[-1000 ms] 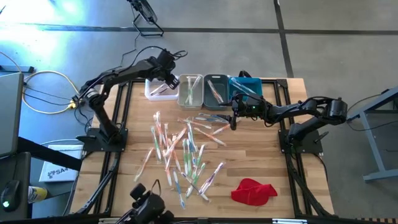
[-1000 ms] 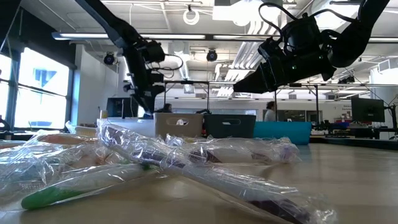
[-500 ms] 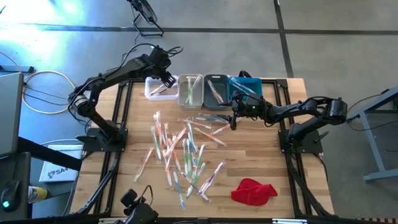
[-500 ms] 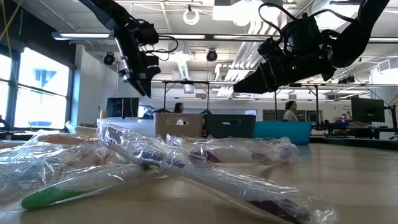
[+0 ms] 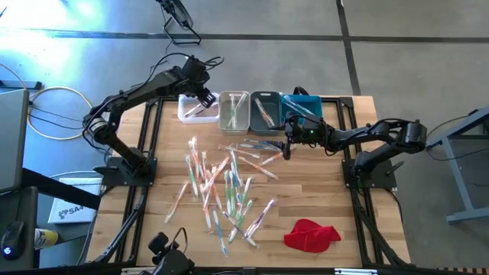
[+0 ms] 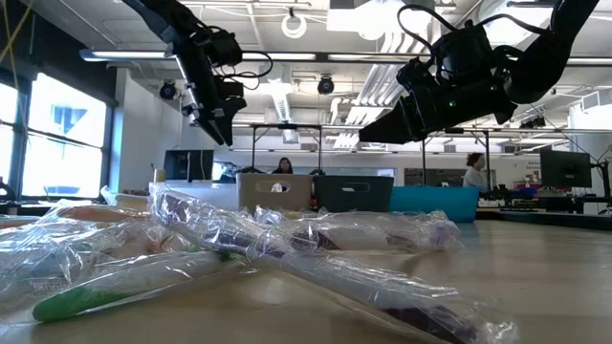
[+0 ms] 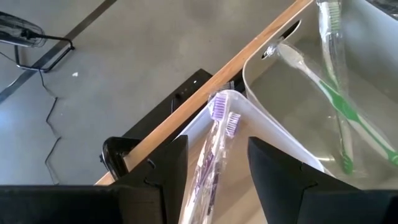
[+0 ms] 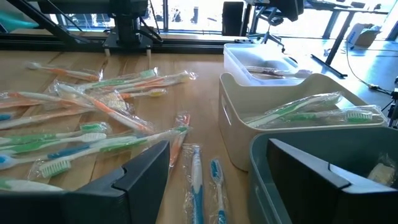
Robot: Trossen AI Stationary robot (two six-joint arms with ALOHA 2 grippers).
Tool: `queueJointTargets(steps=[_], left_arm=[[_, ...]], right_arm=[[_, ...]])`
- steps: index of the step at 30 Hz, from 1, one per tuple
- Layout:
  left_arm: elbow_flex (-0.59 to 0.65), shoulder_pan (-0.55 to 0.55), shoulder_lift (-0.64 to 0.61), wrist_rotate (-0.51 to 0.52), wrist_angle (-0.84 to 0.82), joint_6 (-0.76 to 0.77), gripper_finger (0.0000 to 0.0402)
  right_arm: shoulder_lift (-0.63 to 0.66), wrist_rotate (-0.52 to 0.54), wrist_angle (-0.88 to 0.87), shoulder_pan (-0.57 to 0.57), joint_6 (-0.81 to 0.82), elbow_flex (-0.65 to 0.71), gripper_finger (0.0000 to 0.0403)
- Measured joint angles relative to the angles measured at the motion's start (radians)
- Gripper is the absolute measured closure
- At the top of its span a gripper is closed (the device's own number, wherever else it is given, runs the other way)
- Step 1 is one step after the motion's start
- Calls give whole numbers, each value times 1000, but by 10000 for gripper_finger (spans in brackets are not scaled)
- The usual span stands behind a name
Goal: Pick & Place Toothbrushes
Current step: Put the purple toothbrush into the transparent bin
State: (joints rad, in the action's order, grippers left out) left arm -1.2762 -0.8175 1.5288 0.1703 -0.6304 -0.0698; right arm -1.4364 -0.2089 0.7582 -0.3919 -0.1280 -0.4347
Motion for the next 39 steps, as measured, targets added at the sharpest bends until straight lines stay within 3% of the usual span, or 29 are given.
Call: queueJointTargets(steps=[6, 11, 24, 32, 39], left_arm=[[0, 0, 0, -3, 11, 15, 241], [0, 17, 0, -91, 46, 18, 241], [25, 271, -13, -101, 141, -100, 241], [263, 387, -143, -121, 291, -49, 241], [538, 501, -308, -127, 568, -12, 241]], right_arm=[[0, 0, 0, 0, -6, 0, 141], [0, 0, 0, 0, -6, 0, 141], [0, -3, -14, 0, 2, 0, 141], [0, -5, -29, 0, 4, 0, 141], [0, -7, -27, 0, 3, 0, 141]])
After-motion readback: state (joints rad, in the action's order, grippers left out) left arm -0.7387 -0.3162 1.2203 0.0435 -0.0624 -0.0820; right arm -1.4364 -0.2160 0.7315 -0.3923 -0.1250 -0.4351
